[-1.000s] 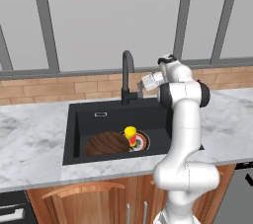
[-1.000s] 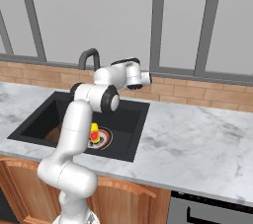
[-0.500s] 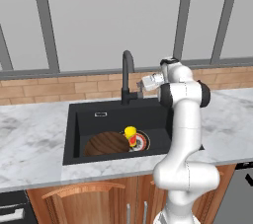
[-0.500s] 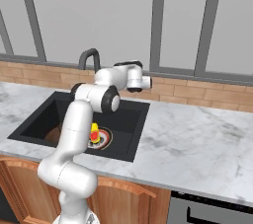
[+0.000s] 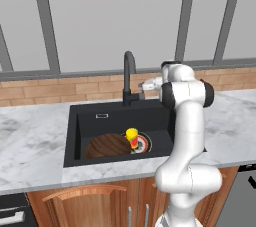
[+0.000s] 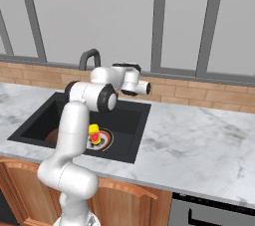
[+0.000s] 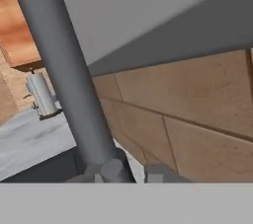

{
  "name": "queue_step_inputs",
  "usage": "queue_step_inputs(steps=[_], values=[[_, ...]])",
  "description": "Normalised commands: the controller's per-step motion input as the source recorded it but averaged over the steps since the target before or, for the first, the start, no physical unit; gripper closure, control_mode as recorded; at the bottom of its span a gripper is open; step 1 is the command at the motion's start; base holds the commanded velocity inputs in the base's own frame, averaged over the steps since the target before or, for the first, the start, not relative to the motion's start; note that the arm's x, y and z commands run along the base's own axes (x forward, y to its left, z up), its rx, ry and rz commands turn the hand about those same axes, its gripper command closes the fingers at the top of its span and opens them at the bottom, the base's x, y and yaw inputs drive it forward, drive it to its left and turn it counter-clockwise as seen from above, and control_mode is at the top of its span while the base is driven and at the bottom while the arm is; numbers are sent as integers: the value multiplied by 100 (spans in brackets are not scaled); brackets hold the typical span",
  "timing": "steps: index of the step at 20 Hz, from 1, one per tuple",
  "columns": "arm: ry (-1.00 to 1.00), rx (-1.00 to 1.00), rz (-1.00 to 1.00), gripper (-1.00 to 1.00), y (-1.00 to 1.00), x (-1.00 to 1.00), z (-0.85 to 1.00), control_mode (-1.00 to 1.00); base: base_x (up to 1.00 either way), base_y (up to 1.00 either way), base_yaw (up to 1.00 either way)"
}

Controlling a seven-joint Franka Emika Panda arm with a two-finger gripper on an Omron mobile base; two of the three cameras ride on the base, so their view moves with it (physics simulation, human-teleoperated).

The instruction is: Pick the cup and bowl and place them in the sink. Then turn on the water.

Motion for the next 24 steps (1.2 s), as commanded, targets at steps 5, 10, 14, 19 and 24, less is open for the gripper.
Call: queue_step_inputs(steps=[5, 10, 14, 19, 24], values=[[5, 0, -25, 100, -33, 30, -14, -100, 0, 0, 0], [0, 0, -22, 100, -35, 28, -23, -100, 0, 0, 0], [-1, 4, -18, 100, -43, 31, -27, -100, 0, 0, 0], [-2, 6, -15, 100, -48, 30, -28, -100, 0, 0, 0], [-1, 5, -14, 100, -48, 32, -34, -100, 0, 0, 0]])
